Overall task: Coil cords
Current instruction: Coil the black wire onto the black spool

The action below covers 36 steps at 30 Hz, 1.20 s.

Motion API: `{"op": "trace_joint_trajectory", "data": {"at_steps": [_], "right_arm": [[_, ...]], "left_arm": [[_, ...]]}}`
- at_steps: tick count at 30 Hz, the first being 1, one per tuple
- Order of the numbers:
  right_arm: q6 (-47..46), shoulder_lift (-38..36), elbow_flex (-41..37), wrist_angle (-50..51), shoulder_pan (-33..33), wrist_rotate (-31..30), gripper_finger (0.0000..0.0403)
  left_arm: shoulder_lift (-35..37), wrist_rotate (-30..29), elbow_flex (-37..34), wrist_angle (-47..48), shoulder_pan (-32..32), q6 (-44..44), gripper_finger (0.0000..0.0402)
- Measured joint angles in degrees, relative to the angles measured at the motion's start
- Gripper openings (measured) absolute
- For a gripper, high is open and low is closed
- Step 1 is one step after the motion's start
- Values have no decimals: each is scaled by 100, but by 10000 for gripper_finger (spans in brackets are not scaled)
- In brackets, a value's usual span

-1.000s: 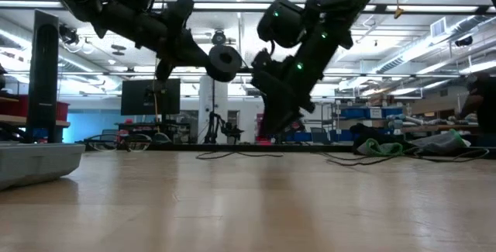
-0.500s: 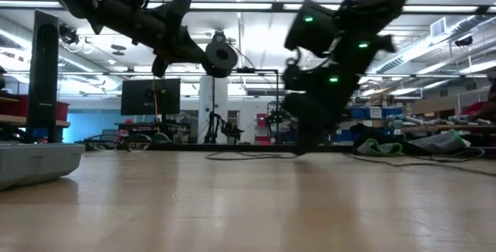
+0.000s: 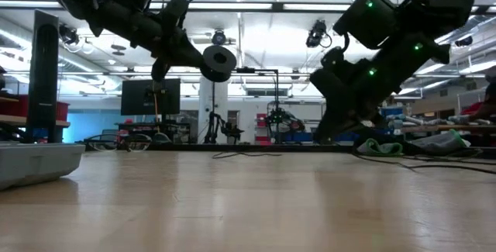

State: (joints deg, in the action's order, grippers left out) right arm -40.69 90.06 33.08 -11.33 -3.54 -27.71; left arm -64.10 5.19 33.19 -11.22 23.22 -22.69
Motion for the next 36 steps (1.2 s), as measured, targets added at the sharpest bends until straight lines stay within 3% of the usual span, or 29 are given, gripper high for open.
{"op": "trace_joint_trajectory", "data": {"at_steps": [9, 16, 23, 28, 32, 36], "right_arm": [[332, 28, -75, -363, 1, -29, 11], [590, 26, -72, -714, 61, -20, 91], [1914, 26, -72, -2335, 343, -36, 151], [2130, 69, -54, -2728, 565, -8, 153], [2147, 184, 134, -2767, 688, 519, 152], [2372, 400, 300, -2704, 719, 588, 151]], "left_arm": [[2, -9, 2, -3, 0, -5, 0], [2, -11, 2, 4, 0, 2, 0], [2, -2, 2, 6, 0, 4, 0], [2, 0, 2, -1, 0, 6, 0], [2, 0, 2, -11, 0, 10, 0], [0, 2, 2, -62, 0, 12, 0]]}}
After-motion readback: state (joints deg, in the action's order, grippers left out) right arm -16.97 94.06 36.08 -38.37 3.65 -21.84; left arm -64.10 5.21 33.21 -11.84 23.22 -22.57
